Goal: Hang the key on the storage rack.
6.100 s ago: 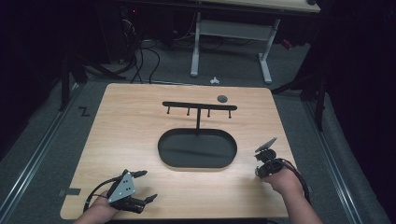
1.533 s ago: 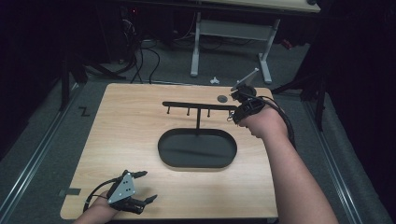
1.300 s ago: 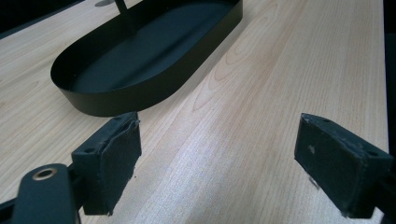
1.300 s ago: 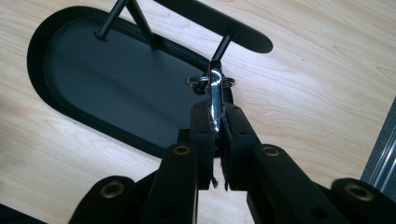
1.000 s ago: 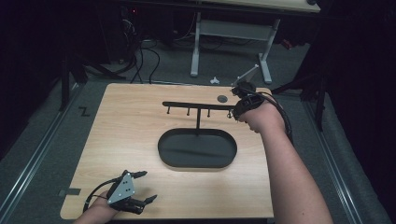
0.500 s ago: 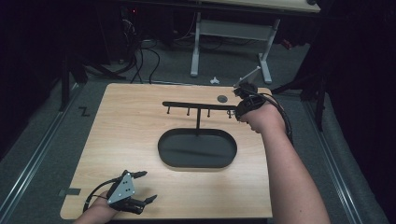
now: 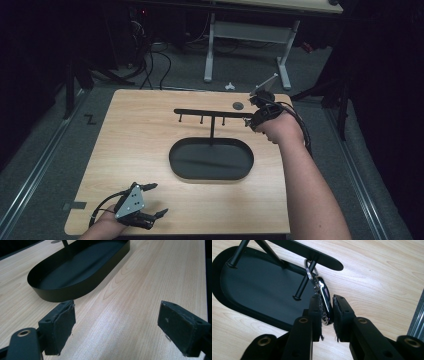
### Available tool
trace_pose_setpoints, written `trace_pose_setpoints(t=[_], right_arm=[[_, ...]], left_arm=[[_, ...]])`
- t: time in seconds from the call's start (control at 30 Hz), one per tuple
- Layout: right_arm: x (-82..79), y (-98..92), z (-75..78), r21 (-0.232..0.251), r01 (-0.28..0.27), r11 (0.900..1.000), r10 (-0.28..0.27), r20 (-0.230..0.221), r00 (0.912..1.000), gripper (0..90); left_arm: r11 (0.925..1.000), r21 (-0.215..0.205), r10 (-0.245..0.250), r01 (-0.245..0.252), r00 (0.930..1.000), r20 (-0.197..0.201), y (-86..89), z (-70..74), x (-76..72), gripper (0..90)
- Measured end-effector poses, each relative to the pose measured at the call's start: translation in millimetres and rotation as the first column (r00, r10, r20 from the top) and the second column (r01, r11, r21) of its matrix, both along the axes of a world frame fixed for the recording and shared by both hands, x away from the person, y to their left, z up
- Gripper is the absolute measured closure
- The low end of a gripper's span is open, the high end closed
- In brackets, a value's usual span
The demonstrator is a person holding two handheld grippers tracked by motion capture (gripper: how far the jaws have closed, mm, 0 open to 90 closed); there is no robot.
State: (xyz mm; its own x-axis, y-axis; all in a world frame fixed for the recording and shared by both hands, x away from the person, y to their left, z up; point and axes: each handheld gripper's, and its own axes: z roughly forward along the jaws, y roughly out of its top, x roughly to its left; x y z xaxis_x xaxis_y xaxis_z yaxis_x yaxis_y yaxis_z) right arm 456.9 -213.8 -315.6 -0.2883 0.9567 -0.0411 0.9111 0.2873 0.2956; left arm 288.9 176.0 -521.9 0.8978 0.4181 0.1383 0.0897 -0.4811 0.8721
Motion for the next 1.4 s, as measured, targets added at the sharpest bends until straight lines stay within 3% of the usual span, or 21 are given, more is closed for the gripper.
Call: trace_pose_setpoints(t=[0.9, 1.1, 1.4], right_arm=[[-8.0, -4.8, 1.2, 0.018, 0.004, 1.0, -0.004, 0.001, 1.0, 73.8], [-14.1, -6.6, -1.5, 0.025, 0.008, 1.0, -0.007, -0.003, 1.0, 68.4], [-22.7, -13.4, -7.8, 0.035, 0.01, 0.999, -0.011, 0.025, 0.9996, 60.5]], left_arm=[[1.0, 0.004, 0.0, 0.0, 1.0, 0.004, -0.4, -0.1, -0.6, 15.2], [1.0, 0.007, -0.002, 0.002, 1.0, 0.002, -0.6, 0.0, -0.5, 15.2], [1.0, 0.008, 0.0, 0.0, 1.0, 0.003, -1.1, -0.2, -0.4, 15.2]])
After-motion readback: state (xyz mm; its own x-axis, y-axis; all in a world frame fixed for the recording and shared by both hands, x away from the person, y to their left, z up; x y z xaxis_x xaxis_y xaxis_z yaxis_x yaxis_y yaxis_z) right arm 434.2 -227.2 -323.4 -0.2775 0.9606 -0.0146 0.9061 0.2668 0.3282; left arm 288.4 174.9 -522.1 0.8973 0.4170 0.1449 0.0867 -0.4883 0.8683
